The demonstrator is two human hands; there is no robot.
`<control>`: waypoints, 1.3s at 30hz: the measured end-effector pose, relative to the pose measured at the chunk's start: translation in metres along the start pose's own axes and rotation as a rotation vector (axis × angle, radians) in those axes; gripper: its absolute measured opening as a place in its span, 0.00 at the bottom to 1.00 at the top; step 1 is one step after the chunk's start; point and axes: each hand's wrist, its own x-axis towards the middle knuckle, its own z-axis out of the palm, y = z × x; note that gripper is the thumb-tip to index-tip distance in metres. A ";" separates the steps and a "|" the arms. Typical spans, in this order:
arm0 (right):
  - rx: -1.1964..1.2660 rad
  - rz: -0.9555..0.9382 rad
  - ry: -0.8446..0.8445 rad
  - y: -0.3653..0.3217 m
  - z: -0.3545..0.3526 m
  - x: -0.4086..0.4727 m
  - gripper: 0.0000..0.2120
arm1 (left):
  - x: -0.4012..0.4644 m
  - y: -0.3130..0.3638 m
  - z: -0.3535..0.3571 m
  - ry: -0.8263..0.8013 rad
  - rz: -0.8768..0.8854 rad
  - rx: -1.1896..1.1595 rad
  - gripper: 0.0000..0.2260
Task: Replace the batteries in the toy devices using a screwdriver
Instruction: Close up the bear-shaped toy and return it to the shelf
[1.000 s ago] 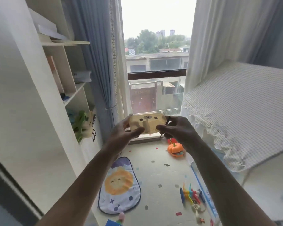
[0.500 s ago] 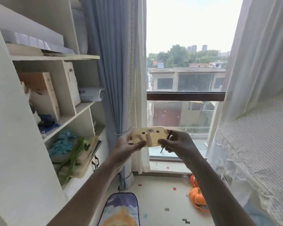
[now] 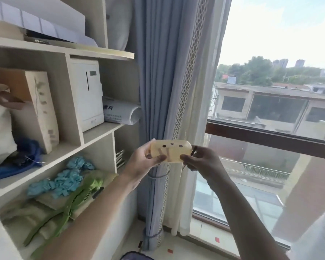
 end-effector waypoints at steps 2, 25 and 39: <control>0.012 0.003 -0.039 0.006 0.007 0.048 0.11 | 0.037 -0.002 -0.009 0.066 -0.002 0.015 0.48; 0.236 -0.030 -0.997 0.027 0.236 0.377 0.11 | 0.193 -0.045 -0.149 1.183 -0.120 0.445 0.37; 0.087 -0.116 -1.166 0.055 0.318 0.425 0.11 | 0.211 -0.079 -0.202 1.228 -0.348 0.659 0.25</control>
